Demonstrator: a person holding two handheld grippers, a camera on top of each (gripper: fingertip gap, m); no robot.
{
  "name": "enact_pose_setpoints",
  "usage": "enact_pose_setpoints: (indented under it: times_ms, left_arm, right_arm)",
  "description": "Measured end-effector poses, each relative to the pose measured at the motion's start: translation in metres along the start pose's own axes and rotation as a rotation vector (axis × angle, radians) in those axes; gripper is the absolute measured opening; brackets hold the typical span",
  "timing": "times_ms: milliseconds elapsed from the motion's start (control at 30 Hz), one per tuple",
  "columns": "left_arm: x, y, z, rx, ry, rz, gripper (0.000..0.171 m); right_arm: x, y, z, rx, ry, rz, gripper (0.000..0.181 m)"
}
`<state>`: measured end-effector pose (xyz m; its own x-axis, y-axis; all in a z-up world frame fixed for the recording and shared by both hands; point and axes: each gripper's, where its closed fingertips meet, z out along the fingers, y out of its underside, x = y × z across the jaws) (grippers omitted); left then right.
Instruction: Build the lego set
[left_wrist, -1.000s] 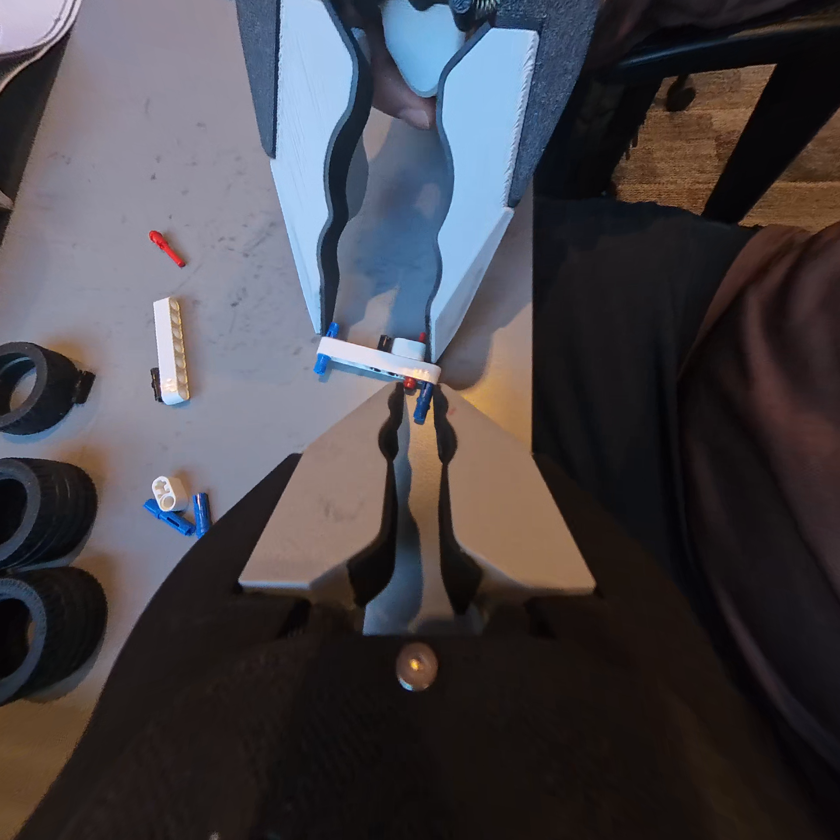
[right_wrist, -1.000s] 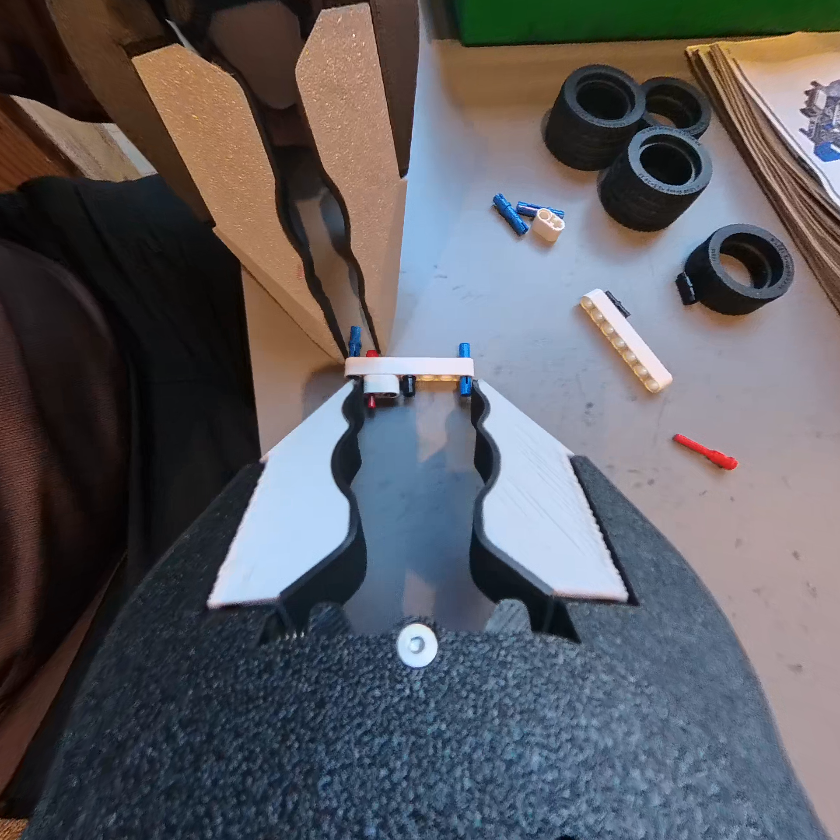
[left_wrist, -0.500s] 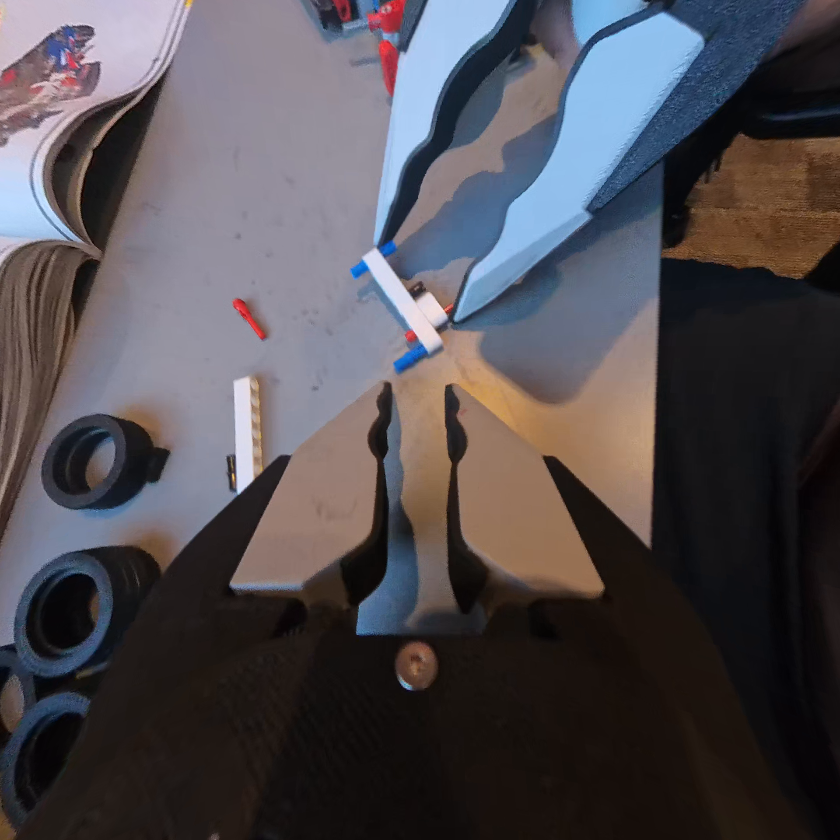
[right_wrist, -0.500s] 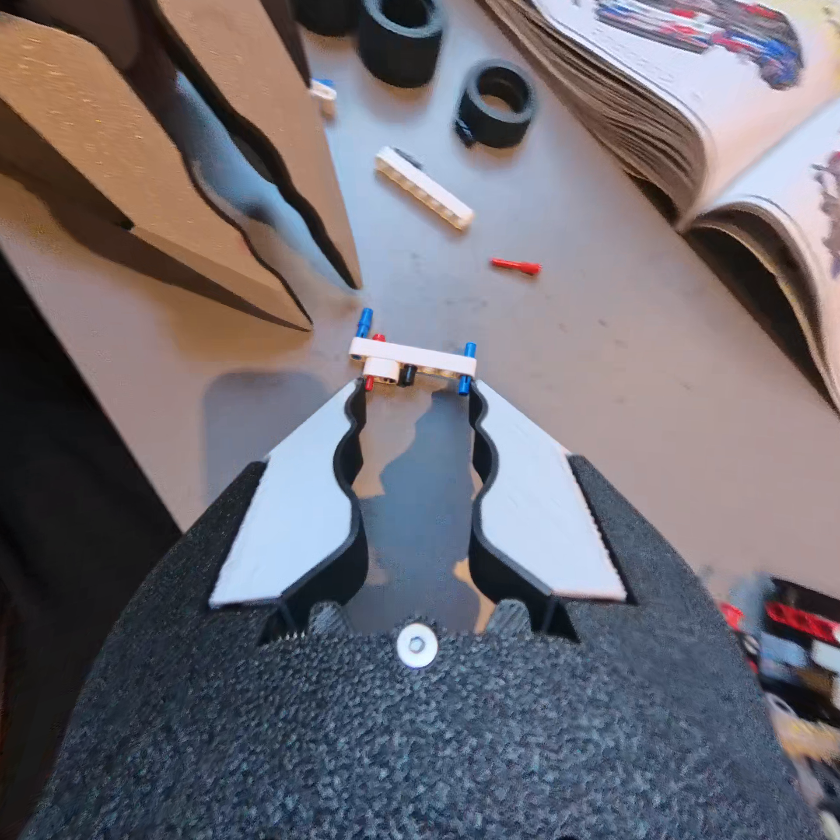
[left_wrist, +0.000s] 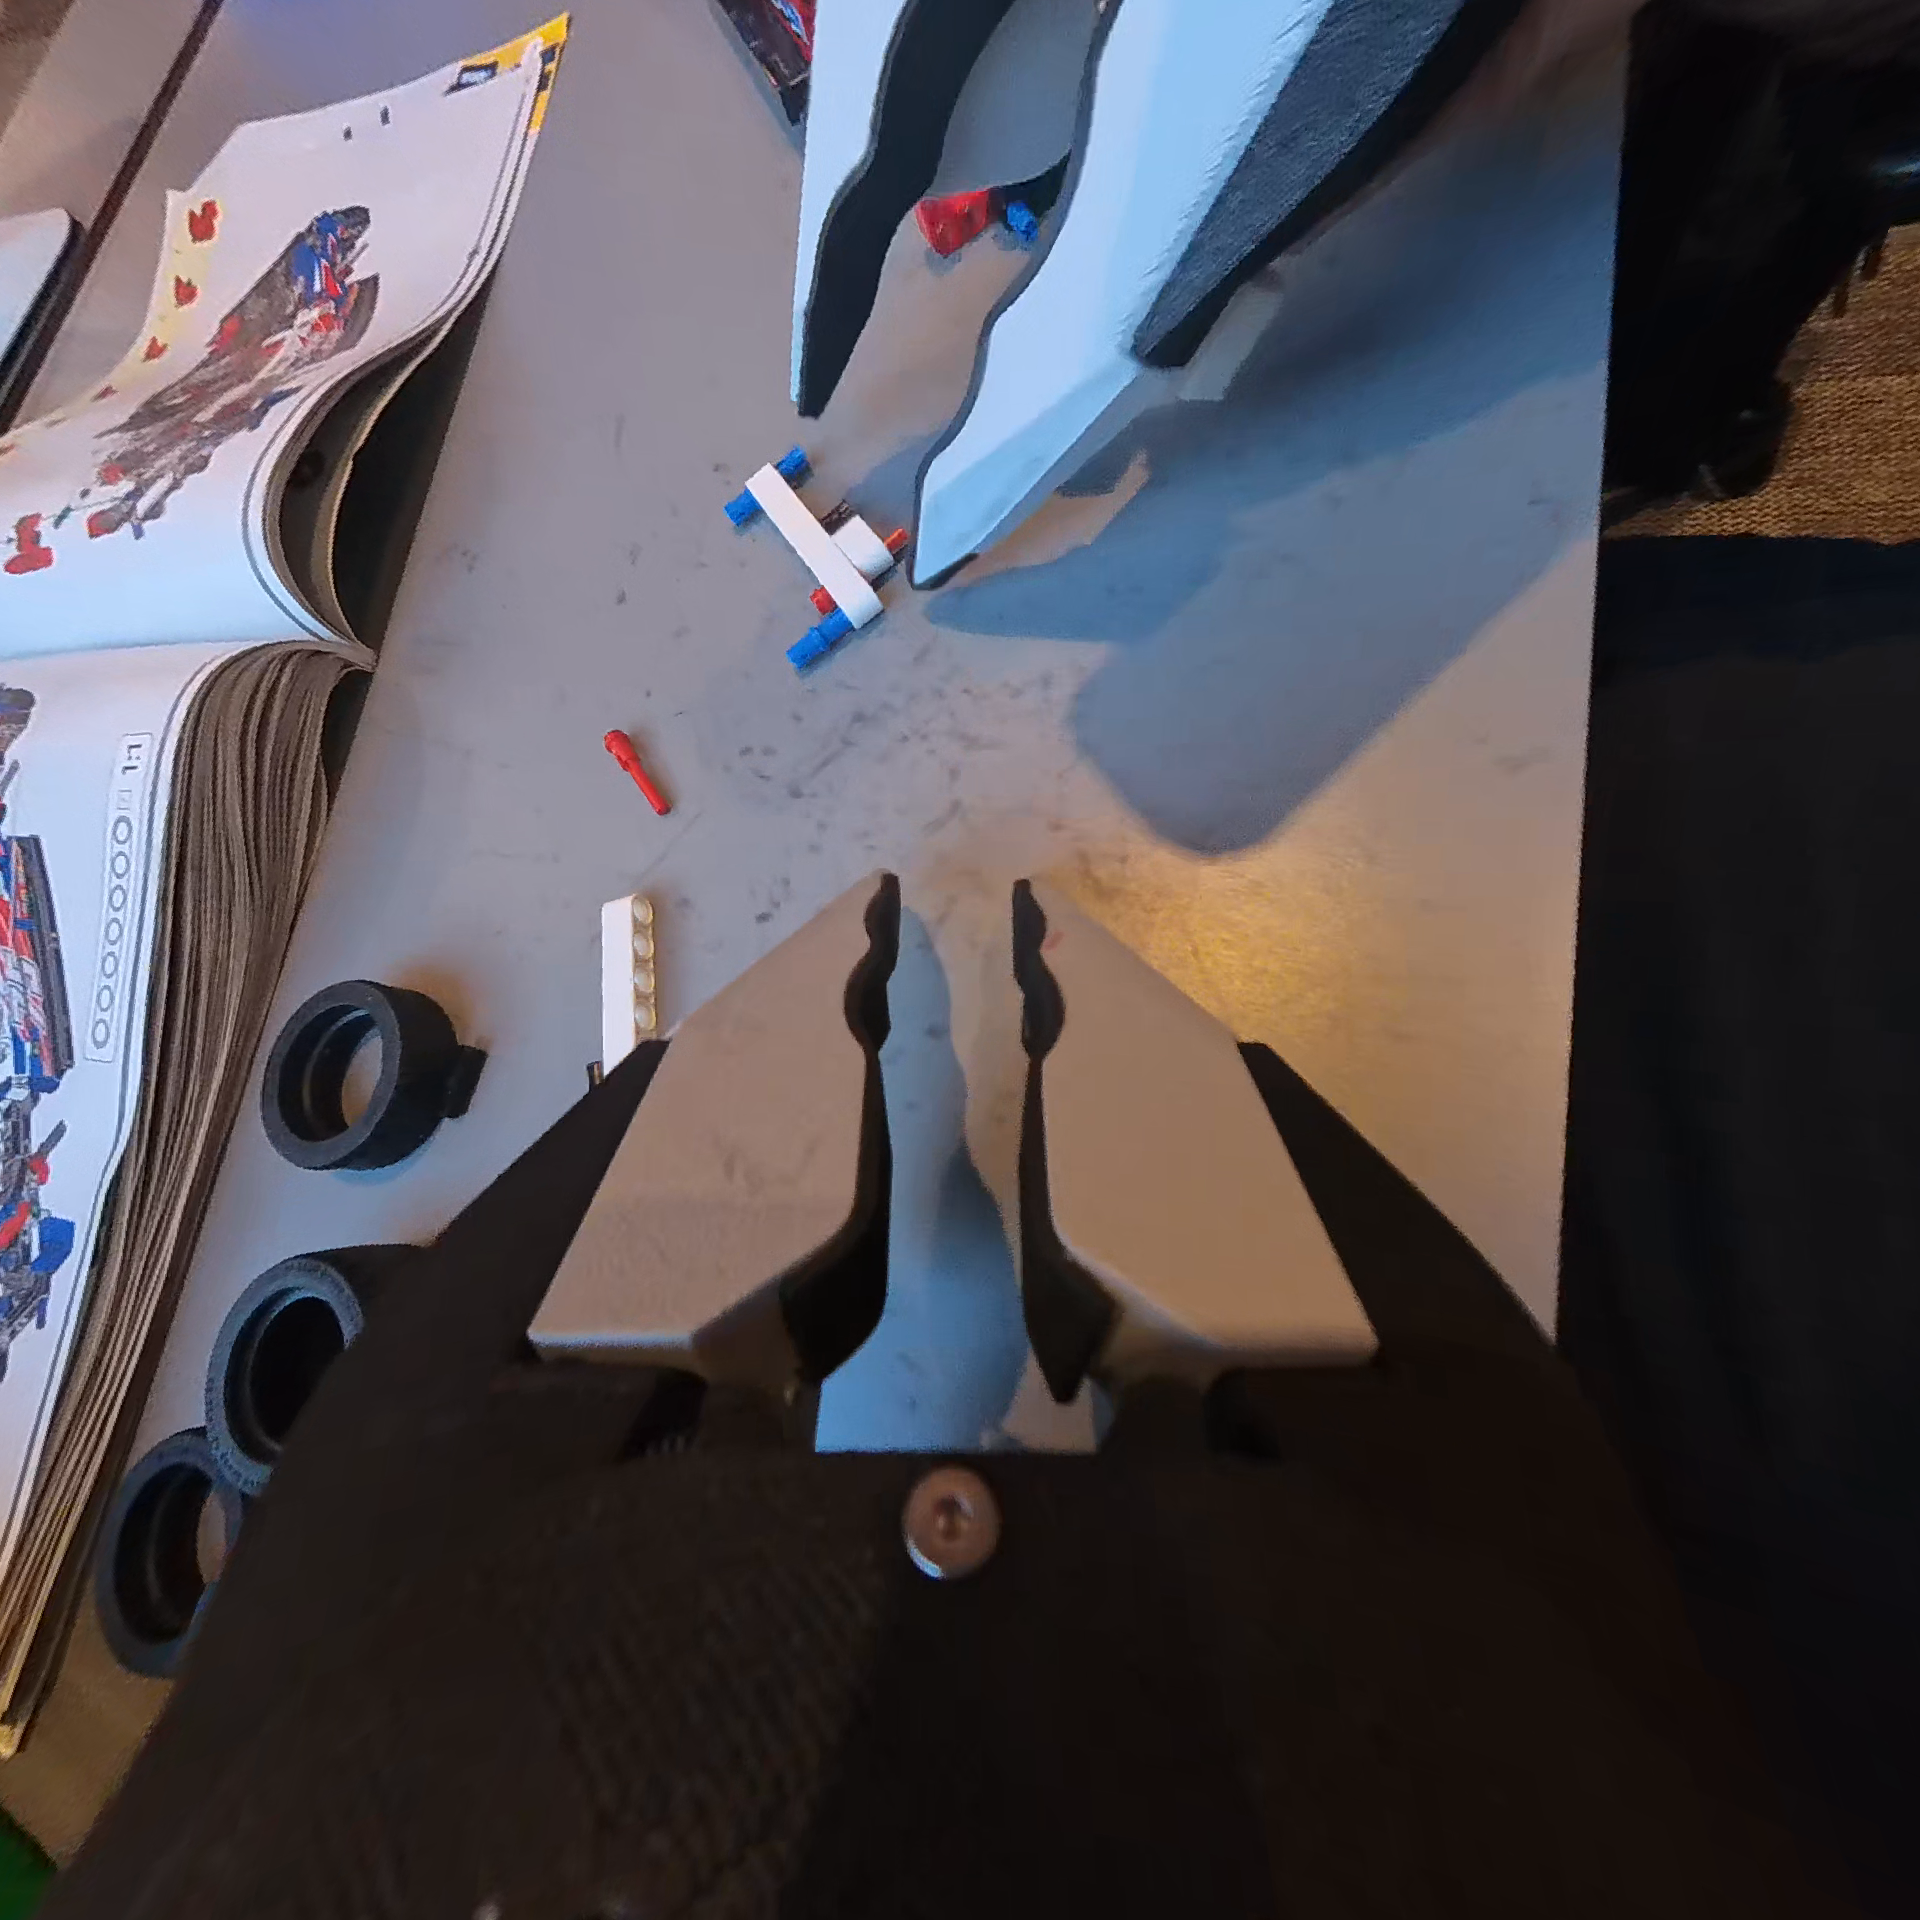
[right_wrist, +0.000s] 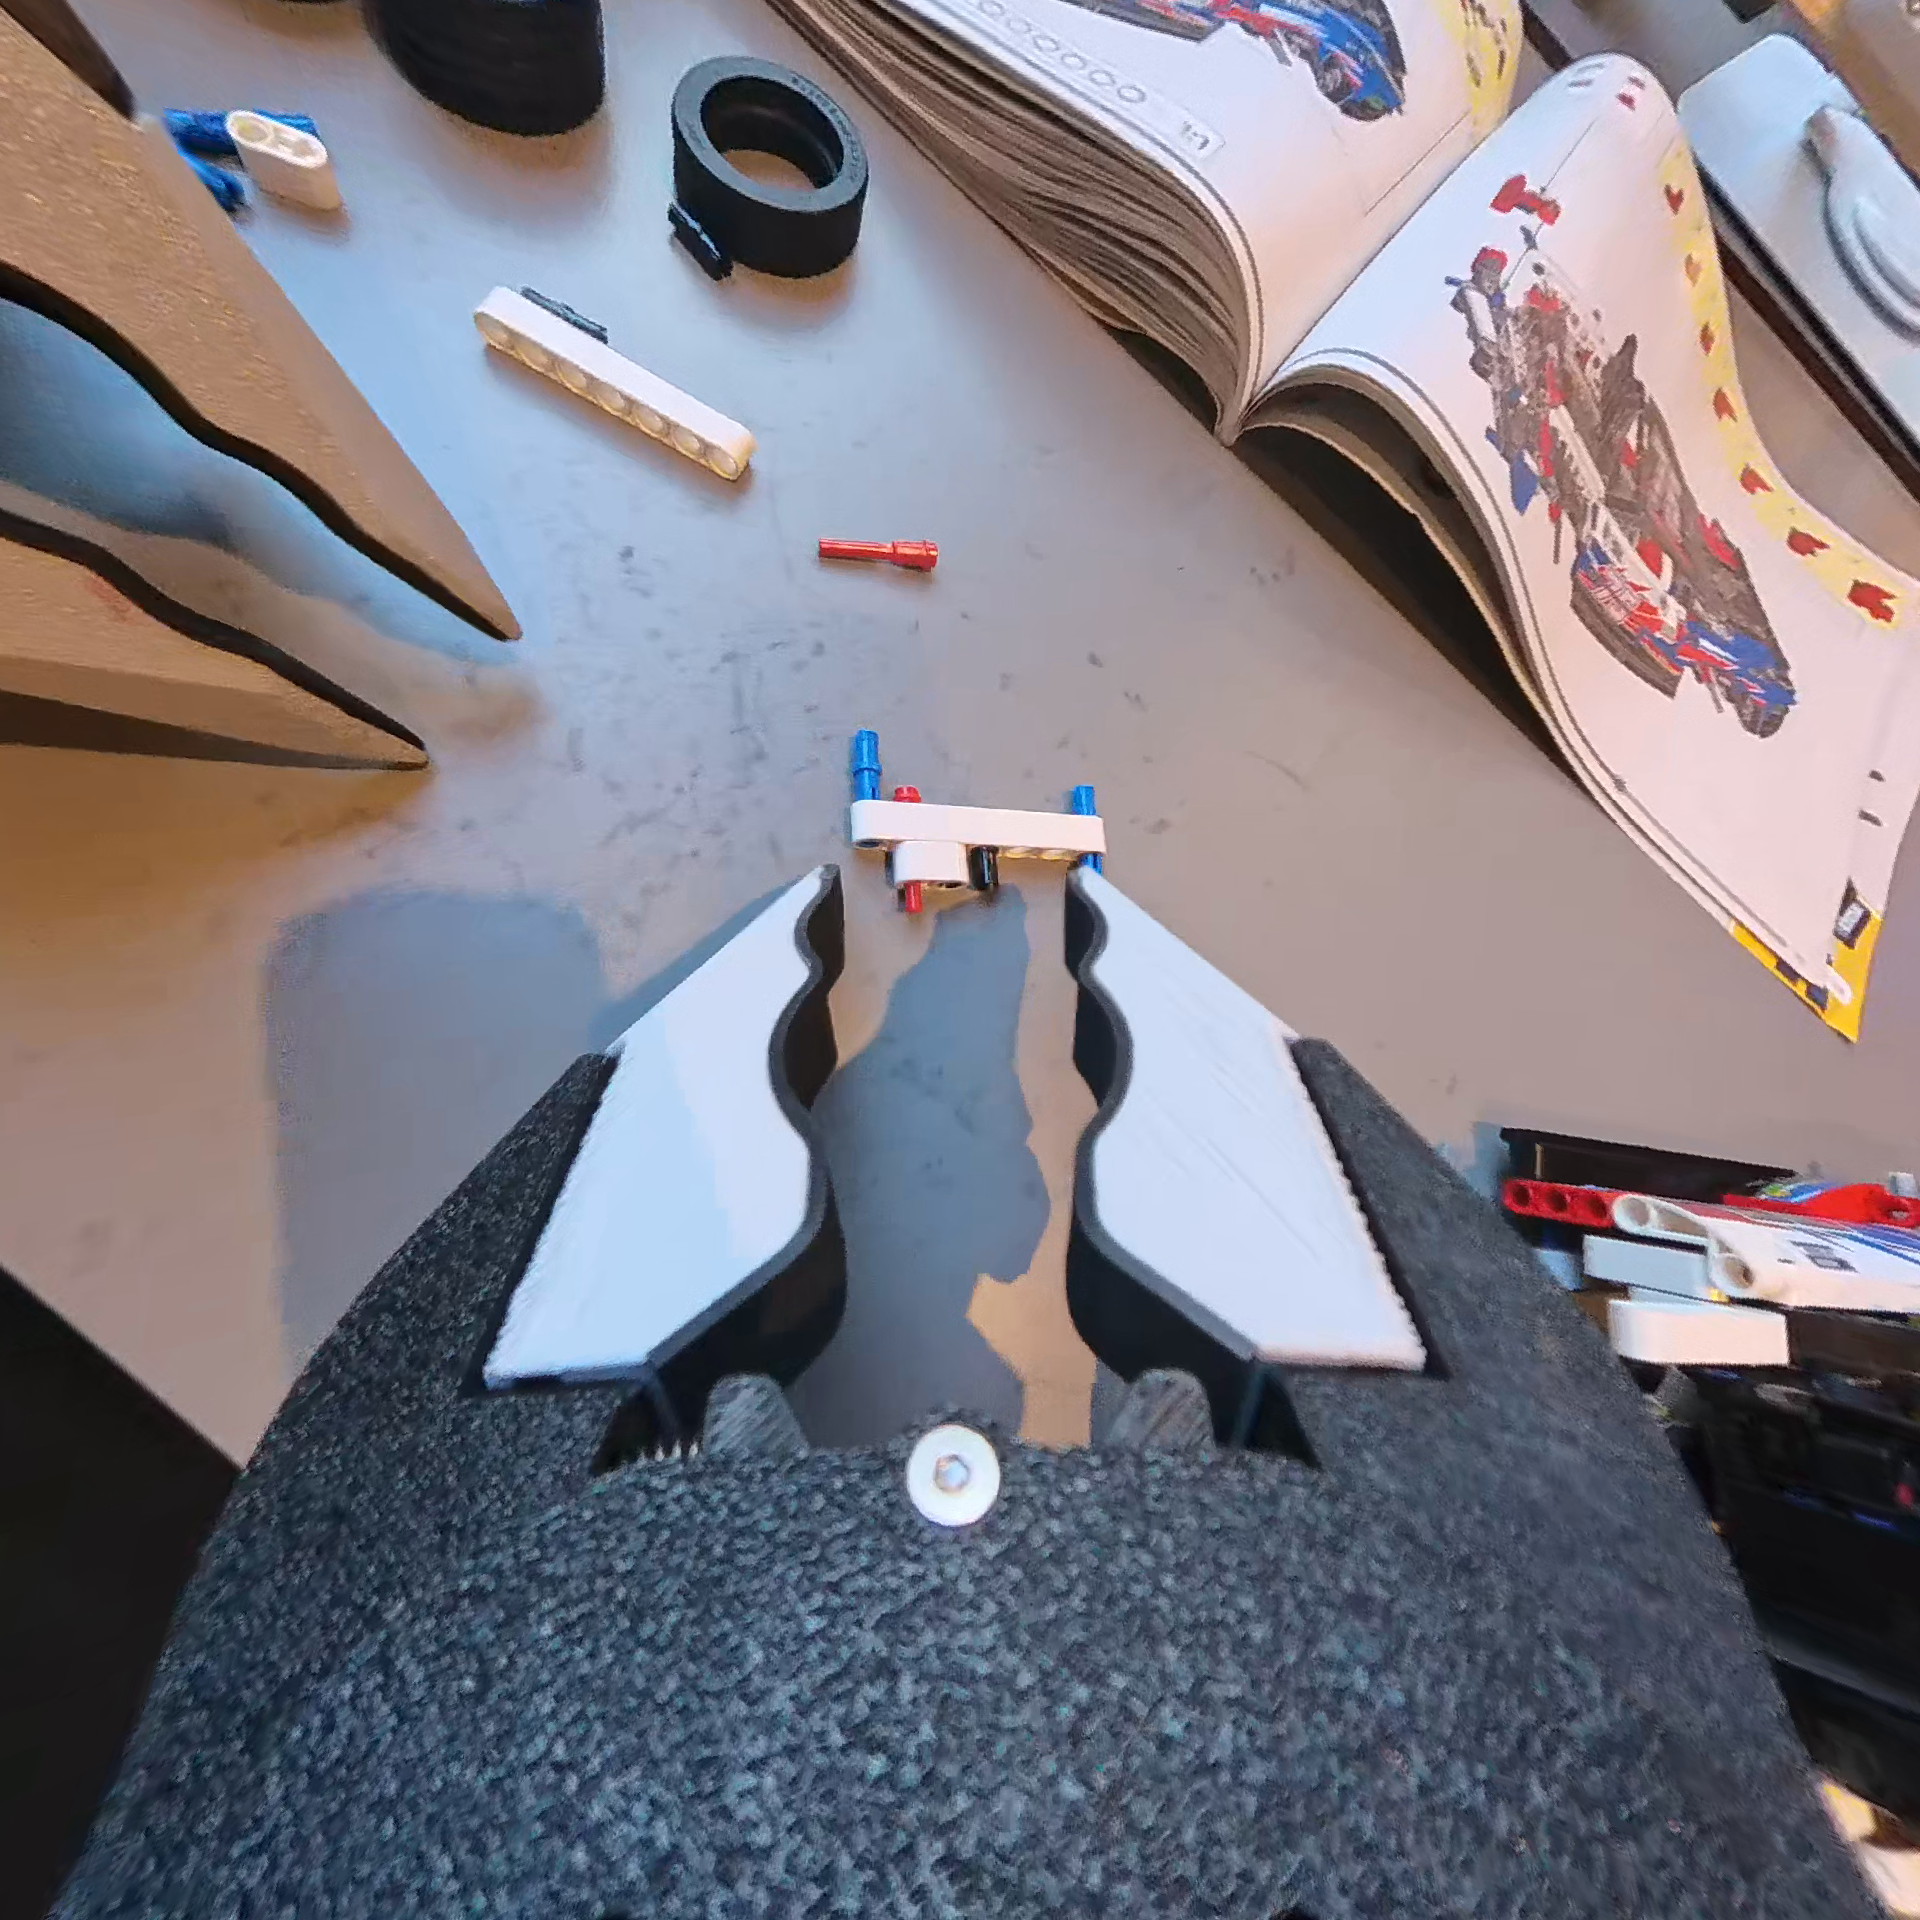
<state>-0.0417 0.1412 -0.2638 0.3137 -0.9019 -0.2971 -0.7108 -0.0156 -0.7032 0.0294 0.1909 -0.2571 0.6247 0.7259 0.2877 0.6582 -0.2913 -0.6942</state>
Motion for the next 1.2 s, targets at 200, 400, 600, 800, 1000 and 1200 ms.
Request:
enact_pose_setpoints:
  times_ms: [200,400,600,800,1000,1200]
  left_arm:
    - [-0.007,0.004,-0.004,-0.008,-0.062,-0.013,0.025]
    - [-0.007,0.019,-0.036,0.025,-0.131,-0.094,0.027]
    - [-0.014,0.052,-0.089,0.100,-0.103,-0.320,0.039]
    - [-0.033,0.075,-0.101,0.058,-0.180,-0.338,0.040]
    - [-0.029,0.082,-0.086,-0.042,-0.164,-0.273,0.027]
    - [-0.032,0.080,-0.088,-0.014,-0.165,-0.291,0.025]
  right_arm:
    - [-0.017,-0.008,0.001,0.037,-0.072,0.012,0.041]
    - [-0.008,-0.006,0.011,0.003,-0.007,-0.009,0.029]
    - [0.007,-0.013,0.008,0.036,0.087,-0.029,0.031]
    - [-0.012,-0.040,0.001,0.195,0.001,0.021,0.043]
    - [-0.024,-0.044,0.005,0.203,0.015,-0.079,0.070]
    - [-0.039,-0.049,0.004,0.222,-0.010,-0.150,0.058]
